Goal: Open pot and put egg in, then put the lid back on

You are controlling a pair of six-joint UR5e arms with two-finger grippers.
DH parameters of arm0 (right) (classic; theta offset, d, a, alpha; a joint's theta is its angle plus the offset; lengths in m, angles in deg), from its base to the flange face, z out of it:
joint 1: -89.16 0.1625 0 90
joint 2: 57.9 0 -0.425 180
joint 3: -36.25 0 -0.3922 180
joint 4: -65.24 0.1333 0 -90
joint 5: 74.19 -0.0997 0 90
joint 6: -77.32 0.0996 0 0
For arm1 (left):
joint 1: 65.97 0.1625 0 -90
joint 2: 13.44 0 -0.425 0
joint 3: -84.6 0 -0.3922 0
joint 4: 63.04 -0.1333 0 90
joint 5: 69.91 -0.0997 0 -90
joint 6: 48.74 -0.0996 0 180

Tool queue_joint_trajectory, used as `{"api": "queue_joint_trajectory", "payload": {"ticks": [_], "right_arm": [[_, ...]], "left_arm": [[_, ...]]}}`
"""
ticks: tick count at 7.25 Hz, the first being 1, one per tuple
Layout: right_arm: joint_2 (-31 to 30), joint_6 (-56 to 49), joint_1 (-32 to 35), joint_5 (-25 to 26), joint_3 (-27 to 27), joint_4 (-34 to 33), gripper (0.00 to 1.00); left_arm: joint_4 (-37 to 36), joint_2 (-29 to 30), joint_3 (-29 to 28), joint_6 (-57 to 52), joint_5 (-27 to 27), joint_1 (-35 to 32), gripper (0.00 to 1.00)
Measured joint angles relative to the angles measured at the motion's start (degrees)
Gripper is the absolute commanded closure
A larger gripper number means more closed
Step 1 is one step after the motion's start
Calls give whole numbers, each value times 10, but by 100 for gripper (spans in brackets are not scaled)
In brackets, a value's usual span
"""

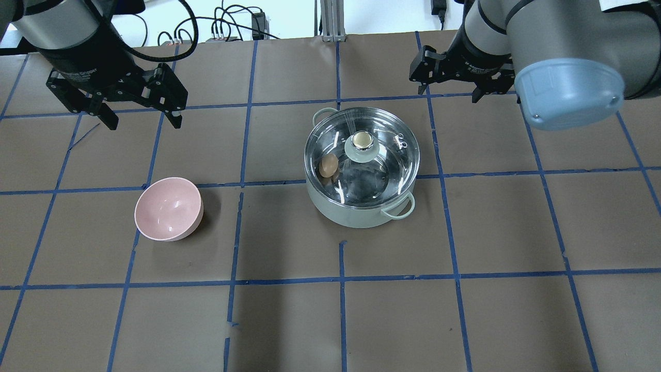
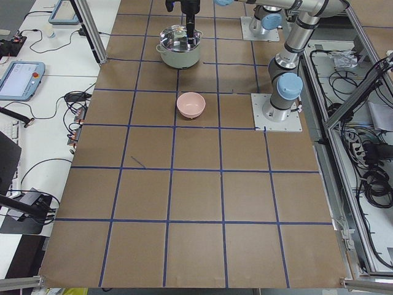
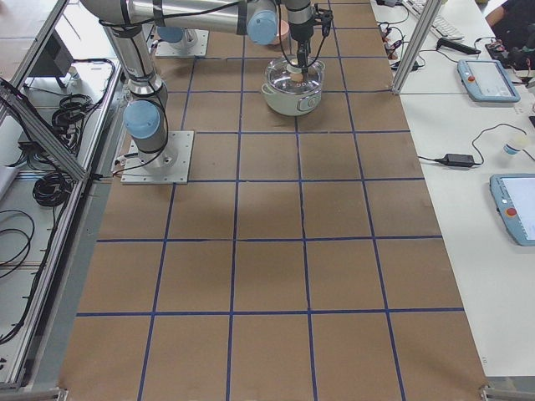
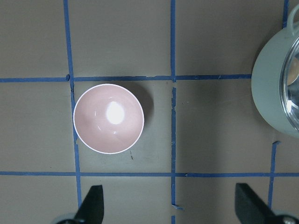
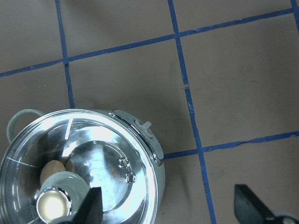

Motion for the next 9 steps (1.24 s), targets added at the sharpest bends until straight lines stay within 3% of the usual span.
{"api": "queue_joint_trajectory", "payload": {"ticks": [9], "right_arm": [[-1,-4,-5,2,7,27,0]], "left_arm": [[0,0,0,0,0,0,0]]}}
